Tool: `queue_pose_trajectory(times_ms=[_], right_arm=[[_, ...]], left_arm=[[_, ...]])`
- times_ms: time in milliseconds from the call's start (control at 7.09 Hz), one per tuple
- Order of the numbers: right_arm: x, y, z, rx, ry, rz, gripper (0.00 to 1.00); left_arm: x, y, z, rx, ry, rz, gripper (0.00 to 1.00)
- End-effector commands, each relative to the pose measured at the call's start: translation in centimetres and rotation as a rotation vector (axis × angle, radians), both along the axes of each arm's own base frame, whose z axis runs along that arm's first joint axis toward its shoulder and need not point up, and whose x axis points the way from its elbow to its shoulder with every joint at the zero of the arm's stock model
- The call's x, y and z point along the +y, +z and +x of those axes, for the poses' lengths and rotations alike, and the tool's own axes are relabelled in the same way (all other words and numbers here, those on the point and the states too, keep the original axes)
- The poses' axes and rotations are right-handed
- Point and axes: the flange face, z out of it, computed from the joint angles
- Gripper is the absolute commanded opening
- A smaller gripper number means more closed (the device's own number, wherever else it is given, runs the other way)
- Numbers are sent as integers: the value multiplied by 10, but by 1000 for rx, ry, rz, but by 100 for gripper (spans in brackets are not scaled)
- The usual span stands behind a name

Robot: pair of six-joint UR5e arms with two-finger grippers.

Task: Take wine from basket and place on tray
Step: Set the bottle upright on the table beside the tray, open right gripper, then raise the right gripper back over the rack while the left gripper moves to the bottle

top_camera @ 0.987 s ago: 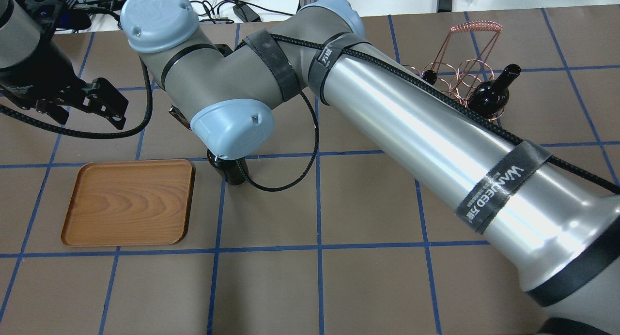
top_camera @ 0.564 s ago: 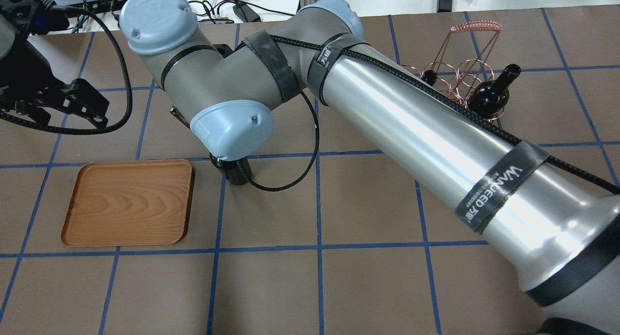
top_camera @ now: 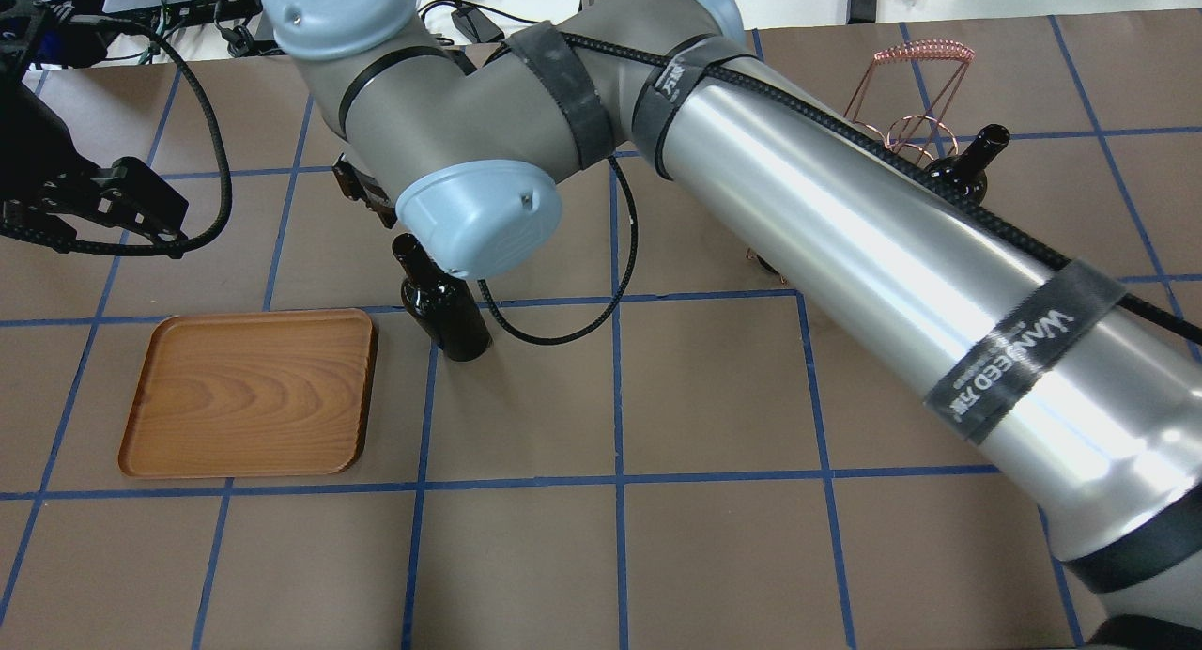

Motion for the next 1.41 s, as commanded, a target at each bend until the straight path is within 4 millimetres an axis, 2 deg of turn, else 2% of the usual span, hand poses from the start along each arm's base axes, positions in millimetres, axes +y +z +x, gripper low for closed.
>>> queue_pose_trajectory(times_ms=[0, 282, 423, 564, 705, 846, 987, 1128, 1269], right_arm=[[-16, 41, -67, -8, 68, 20, 99], [-12, 73, -135, 56, 239, 52, 99], [-6, 87, -181, 135, 261, 78, 99], [-1, 103, -229, 204, 342, 64, 100], [-1, 108, -269, 216, 407, 69, 100], [-2, 112, -301, 223, 467, 57, 100], [-7, 120, -329, 229, 493, 38, 100], [-8, 121, -337, 226, 487, 33, 100], [-12, 122, -338, 232, 482, -7, 100]], left_arm=[[-4, -9, 1, 8, 0, 30, 100], [-10, -12, 0, 13, 9, 25, 100], [-16, -7, -3, 9, 24, -15, 100], [-17, -10, -25, 21, 32, -19, 100], [-19, -15, -55, 26, 36, -14, 100], [-24, -18, -83, 31, 22, -42, 100], [-27, -23, -111, 33, 3, -58, 100], [-35, -32, -134, 61, -3, -81, 100], [-38, -41, -146, 65, -20, -65, 100]])
